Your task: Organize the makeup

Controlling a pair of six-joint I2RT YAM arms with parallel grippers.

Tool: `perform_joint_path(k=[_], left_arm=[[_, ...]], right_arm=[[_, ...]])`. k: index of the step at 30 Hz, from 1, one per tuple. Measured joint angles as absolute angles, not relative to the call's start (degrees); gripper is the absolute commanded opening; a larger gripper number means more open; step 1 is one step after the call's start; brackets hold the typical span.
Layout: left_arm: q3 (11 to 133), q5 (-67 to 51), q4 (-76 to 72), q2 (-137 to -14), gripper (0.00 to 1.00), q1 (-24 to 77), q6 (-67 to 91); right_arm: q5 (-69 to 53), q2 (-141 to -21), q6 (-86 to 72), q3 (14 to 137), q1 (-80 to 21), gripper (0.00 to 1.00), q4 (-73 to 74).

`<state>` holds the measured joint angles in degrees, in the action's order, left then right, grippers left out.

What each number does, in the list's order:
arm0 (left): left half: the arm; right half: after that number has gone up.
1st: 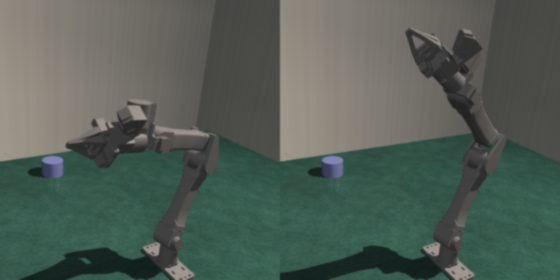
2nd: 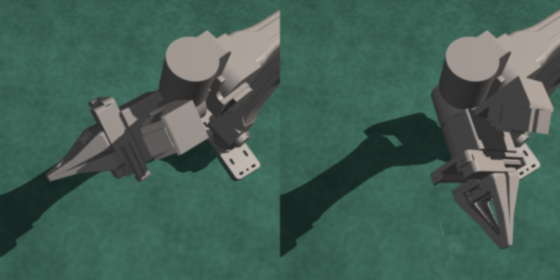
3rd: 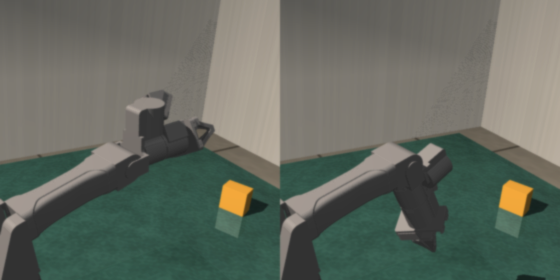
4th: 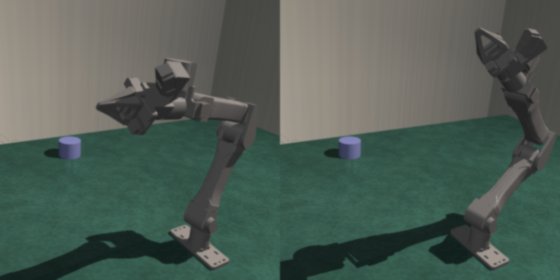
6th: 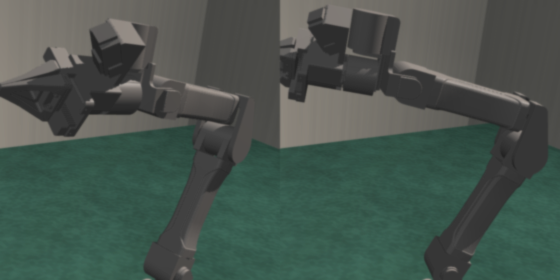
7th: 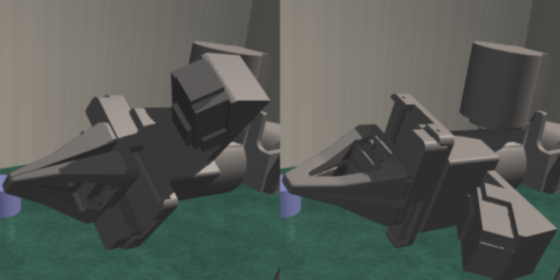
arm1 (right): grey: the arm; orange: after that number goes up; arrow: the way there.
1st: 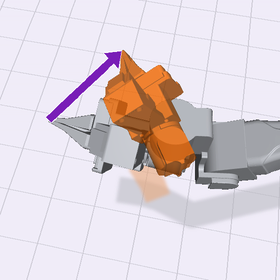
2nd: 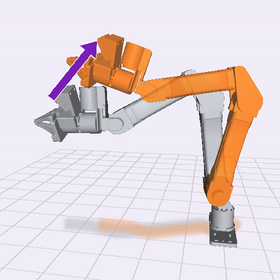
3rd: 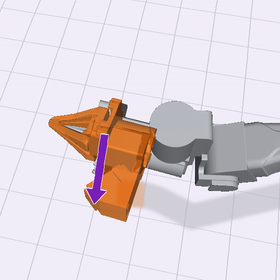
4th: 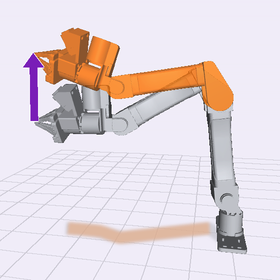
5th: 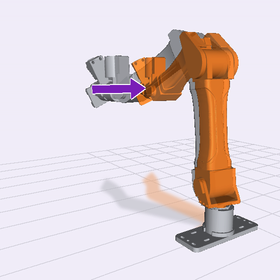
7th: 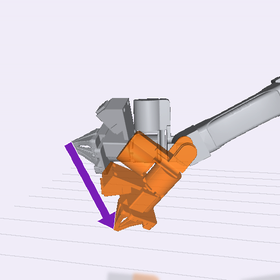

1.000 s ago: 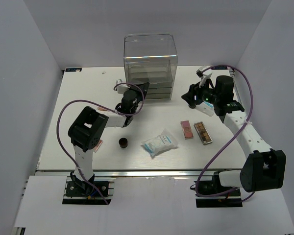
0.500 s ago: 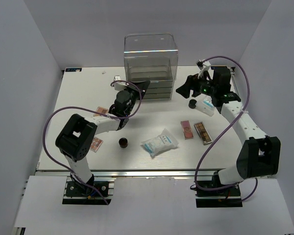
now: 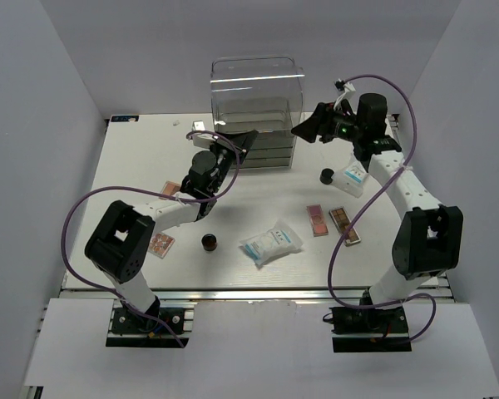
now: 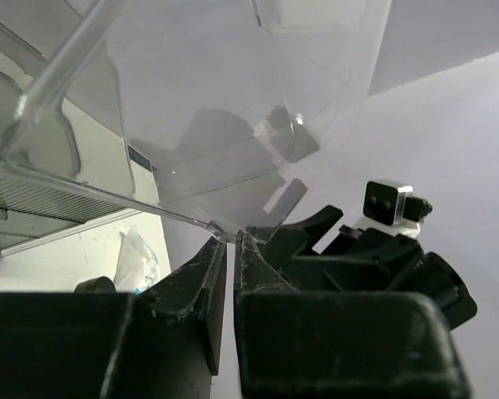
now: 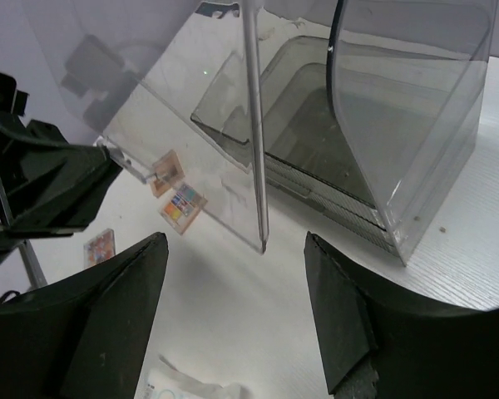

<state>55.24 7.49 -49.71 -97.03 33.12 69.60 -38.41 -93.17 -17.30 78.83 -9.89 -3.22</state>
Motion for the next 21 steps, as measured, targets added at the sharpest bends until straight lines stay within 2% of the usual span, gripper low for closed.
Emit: perform_joint_path(k=[8,14,17,20,21], left_arm=[[56.1,6.9,-49.2,-97.0,0.0,33.1,69.4],[57.2,6.6,-48.3,-97.0,0.0,33.1,69.4],[57.2,6.6,-48.0,-97.0,0.0,33.1,69.5],[57.2,6.6,-47.8,-97.0,0.06,33.1,69.6],[57.2,6.6,-47.6,-96.9,0.16,33.1,69.7]], right_arm=[[-39.3,-98.3,-23.8,83.9,-9.9,0.67,-5.0],[-40.3,-99.8,-26.4,84.7,-9.9,0.54,-6.2],[-41.0,-99.8,-27.0,84.7,-9.9,0.53,-7.1],[-41.6,-99.8,-27.8,84.7,-9.9,0.52,-8.6],[-41.8,-99.8,-28.1,84.7,-9.9,0.52,-9.2]])
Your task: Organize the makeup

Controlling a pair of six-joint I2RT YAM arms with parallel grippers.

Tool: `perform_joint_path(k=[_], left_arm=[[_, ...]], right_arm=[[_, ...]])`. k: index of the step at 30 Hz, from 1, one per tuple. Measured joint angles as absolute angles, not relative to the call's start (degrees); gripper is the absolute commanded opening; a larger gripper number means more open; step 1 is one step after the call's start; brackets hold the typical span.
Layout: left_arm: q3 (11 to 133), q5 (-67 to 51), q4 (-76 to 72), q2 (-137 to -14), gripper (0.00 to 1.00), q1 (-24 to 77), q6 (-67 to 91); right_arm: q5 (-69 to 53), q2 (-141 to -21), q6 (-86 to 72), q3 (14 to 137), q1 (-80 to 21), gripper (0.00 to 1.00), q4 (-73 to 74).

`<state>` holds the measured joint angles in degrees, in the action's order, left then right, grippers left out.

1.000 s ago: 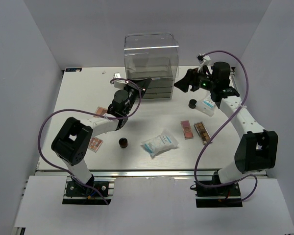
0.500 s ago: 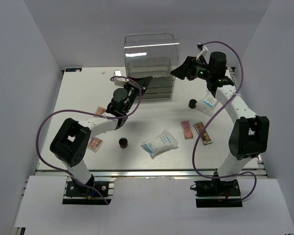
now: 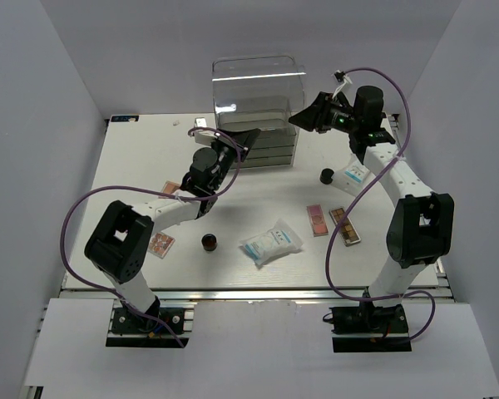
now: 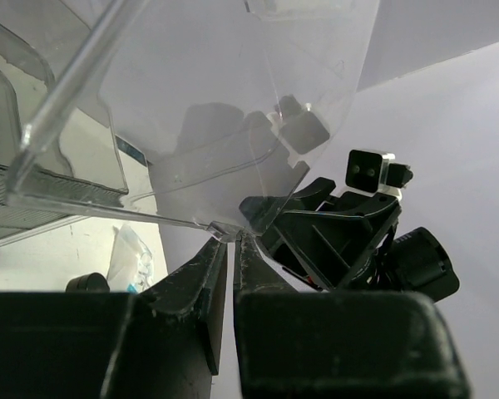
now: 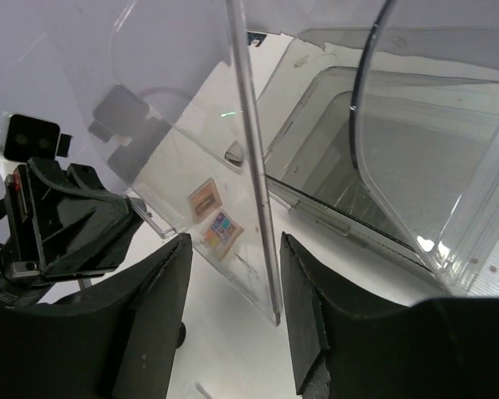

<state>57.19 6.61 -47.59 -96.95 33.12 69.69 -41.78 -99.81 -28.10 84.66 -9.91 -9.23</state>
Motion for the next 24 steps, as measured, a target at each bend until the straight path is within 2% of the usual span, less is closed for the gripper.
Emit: perform_joint_path(k=[3,4,8,10,17,24], left_arm=[[57.2,6.6,-46.9,-96.6,0.33,33.1,69.7],[57.2,6.7,-46.5,-96.3,0.42,33.1,69.8],[56.2,7.9,-45.1,-92.8,0.53,33.1,69.7],[54.7,8.8,-44.5,-89.8,0.56,33.2,69.5],[51.0,11.6,-36.6,-78.0,0.55,33.2,69.0],[45.5,16.0,-9.6,-62.7,0.55,33.5,73.4]], right_arm=[[-42.3,-99.8,-28.8,84.7,-9.9,0.48,-10.7],[-42.4,-99.8,-29.1,84.7,-9.9,0.48,-10.9],[-42.8,-99.8,-29.9,84.7,-9.9,0.41,-11.6],[-42.9,-99.8,-30.0,84.7,-9.8,0.39,-12.0],[-43.8,-99.8,-31.4,84.6,-9.8,0.37,-12.2],[-44.5,-99.6,-33.3,84.6,-9.8,0.35,-12.7]])
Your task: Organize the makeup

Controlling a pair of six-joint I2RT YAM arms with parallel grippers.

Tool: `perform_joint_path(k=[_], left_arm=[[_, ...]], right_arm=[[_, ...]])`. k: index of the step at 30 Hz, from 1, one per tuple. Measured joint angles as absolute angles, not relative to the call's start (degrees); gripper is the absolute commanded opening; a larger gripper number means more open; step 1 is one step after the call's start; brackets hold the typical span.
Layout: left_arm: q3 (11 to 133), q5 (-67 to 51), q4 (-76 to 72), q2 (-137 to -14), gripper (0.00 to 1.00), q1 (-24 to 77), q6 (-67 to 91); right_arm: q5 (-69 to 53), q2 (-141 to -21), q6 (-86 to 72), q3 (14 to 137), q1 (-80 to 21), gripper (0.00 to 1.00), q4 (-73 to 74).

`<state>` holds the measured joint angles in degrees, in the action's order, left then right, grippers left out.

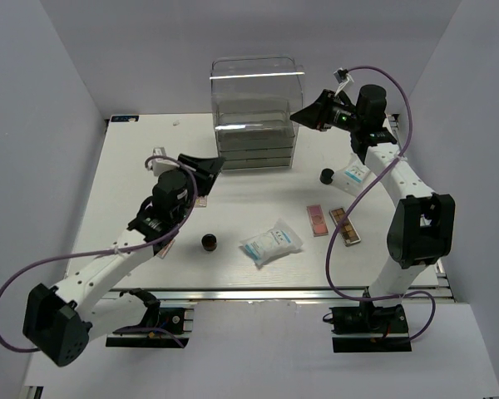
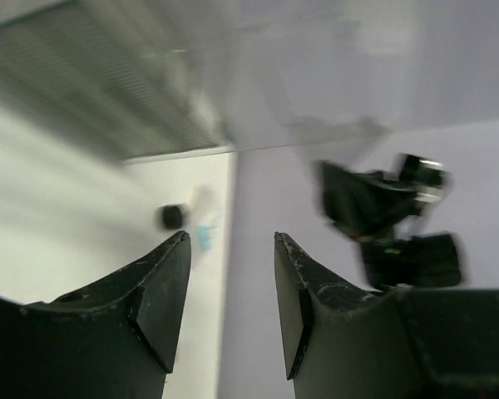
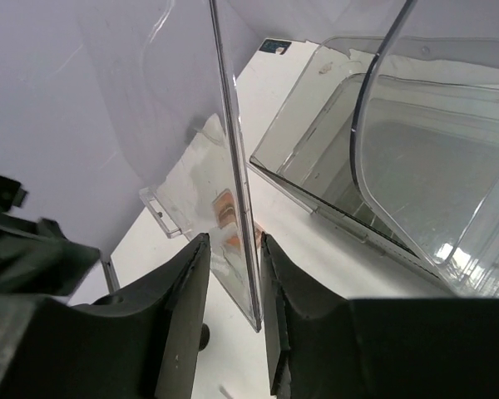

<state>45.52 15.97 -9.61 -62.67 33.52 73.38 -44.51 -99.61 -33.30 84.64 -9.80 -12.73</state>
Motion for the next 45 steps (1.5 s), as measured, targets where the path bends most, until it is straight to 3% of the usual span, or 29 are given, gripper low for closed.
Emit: perform_joint_path(k=[7,21,25,32,45], left_arm=[[43.3,20.5,18.7,-60.0,0.76,33.5,77.1],[50.3,17.8,35.5,-81.1,0.8,33.5,64.5],[52.1,11.1,31.8,-82.3,0.78,33.5,56.4],[52.0,-11.6,14.5,-85.5,0.79,34.5,40.9],[51.5,-25.8,0.3,-94.3,0.7,39.2,20.5]], right_arm=[[-44.8,-98.3,-34.6,84.7,-9.8,0.34,-13.5],[-44.4,-97.9,-35.9,84.7,-9.8,0.35,-13.5],[-44.3,-97.9,-35.9,84.7,-9.8,0.35,-13.5],[-44.3,-97.9,-35.9,84.7,-9.8,0.35,-13.5],[-44.3,-97.9,-35.8,84.7,-9.8,0.36,-13.4]])
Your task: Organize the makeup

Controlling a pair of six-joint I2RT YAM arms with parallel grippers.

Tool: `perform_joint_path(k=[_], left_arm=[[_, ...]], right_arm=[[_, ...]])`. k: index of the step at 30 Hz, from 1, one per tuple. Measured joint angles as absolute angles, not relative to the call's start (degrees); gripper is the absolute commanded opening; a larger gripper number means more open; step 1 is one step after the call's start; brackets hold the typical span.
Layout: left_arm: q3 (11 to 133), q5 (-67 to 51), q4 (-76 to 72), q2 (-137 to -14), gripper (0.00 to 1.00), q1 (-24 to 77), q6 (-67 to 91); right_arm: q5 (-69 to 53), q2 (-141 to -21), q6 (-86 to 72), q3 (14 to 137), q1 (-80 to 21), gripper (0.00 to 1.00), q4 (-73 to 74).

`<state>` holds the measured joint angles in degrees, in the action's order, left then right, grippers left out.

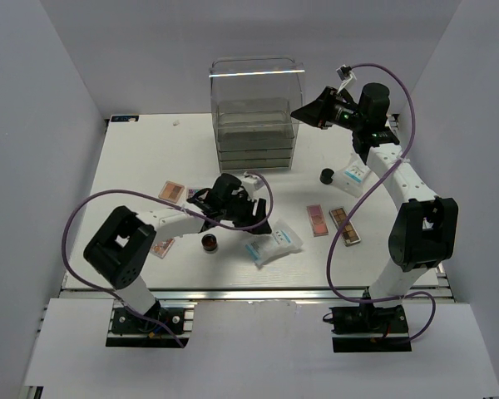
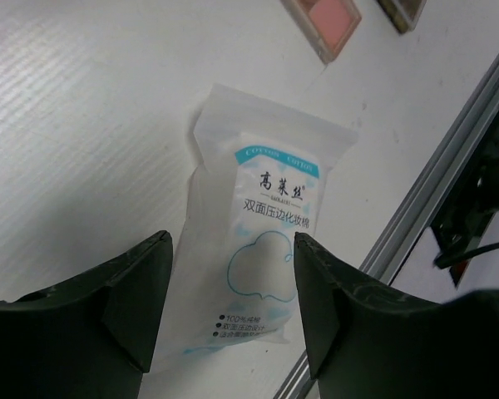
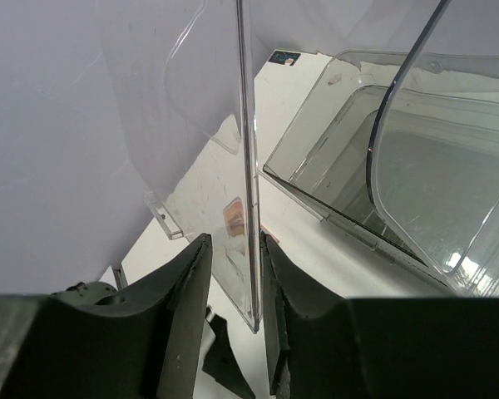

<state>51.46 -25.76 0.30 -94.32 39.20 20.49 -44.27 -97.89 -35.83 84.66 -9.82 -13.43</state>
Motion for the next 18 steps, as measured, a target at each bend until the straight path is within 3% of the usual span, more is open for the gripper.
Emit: perform_joint_path(k=[5,8,9,13,16,18], left_arm=[[52.1,-26.7,2.5,-97.4,0.66,41.9,15.7],[52.7,-26.3,3.2,-98.8,0.48,43.0,13.8],[52.8,-26.3,3.4,-99.1,0.35,43.3,13.4],[53.7,-26.0,3.9,-99.5,0.1,43.5,13.0],[53.7,-24.8,3.7,-99.5,0.0,43.5,14.9],[53.2,-23.3,1.5,-99.2,0.0,43.3,17.9]], right_arm=[[-44.3,-97.9,-35.9,84.7,-9.8,0.36,-13.5],[-44.3,-97.9,-36.1,84.7,-9.8,0.36,-13.5],[-44.3,-97.9,-36.1,84.7,-9.8,0.36,-13.5],[-44.3,-97.9,-36.1,84.7,-9.8,0.36,-13.5],[-44.3,-97.9,-36.3,84.7,-9.8,0.36,-13.5],[-44.3,-97.9,-36.3,84.7,-9.8,0.36,-13.5]])
